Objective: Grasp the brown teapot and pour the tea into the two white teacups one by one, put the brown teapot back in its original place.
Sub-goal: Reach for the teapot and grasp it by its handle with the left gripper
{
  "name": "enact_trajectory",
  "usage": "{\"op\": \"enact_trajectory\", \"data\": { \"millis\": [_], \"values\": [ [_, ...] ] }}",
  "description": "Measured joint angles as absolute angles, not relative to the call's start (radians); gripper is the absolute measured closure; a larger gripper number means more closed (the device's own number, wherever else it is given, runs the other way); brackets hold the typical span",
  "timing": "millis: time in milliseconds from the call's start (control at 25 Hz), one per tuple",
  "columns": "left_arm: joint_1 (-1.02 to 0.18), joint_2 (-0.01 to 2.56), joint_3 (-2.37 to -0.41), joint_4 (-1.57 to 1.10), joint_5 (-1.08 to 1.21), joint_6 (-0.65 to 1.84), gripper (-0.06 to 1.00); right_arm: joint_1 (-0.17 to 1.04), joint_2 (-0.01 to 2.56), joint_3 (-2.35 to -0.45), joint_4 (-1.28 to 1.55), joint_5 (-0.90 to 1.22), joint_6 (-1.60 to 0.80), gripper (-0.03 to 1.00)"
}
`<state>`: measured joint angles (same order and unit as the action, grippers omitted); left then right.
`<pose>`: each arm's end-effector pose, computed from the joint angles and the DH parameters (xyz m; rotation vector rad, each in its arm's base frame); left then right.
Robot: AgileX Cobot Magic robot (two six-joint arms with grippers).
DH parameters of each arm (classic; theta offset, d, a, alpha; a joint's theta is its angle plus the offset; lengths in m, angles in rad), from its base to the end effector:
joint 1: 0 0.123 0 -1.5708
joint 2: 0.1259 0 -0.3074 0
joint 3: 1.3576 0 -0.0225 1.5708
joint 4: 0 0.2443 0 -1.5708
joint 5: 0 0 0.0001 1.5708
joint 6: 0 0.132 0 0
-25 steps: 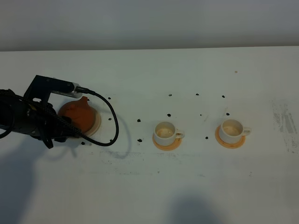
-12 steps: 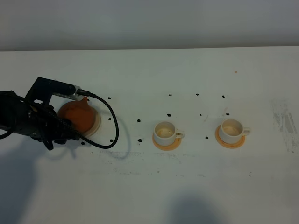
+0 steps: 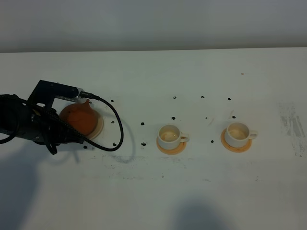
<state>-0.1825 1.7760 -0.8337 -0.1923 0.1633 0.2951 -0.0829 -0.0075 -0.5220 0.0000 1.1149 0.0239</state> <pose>0.3402 -0.0670 0.1320 0.3823 2.5585 -0.0686 -0.0031 0.0003 0.2558 0.1104 2.0661 -0.0363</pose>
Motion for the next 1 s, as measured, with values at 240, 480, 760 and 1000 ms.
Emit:
{"op": "enact_trajectory", "data": {
  "millis": [240,480,760,1000],
  "values": [
    [-0.183,1.776,-0.834,-0.192,0.160,0.341,0.87,-0.083,-0.008,-0.522,0.000,1.115,0.024,0.46],
    [-0.195,1.766,-0.833,-0.188,0.138,0.390,0.87,-0.083,-0.008,-0.522,0.000,1.115,0.024,0.46],
    [-0.204,1.736,-0.831,-0.179,0.120,0.432,0.87,-0.083,-0.008,-0.522,0.000,1.115,0.024,0.46],
    [-0.204,1.735,-0.830,-0.161,0.105,0.445,0.87,-0.083,-0.008,-0.522,0.000,1.115,0.024,0.46]
  ]
}}
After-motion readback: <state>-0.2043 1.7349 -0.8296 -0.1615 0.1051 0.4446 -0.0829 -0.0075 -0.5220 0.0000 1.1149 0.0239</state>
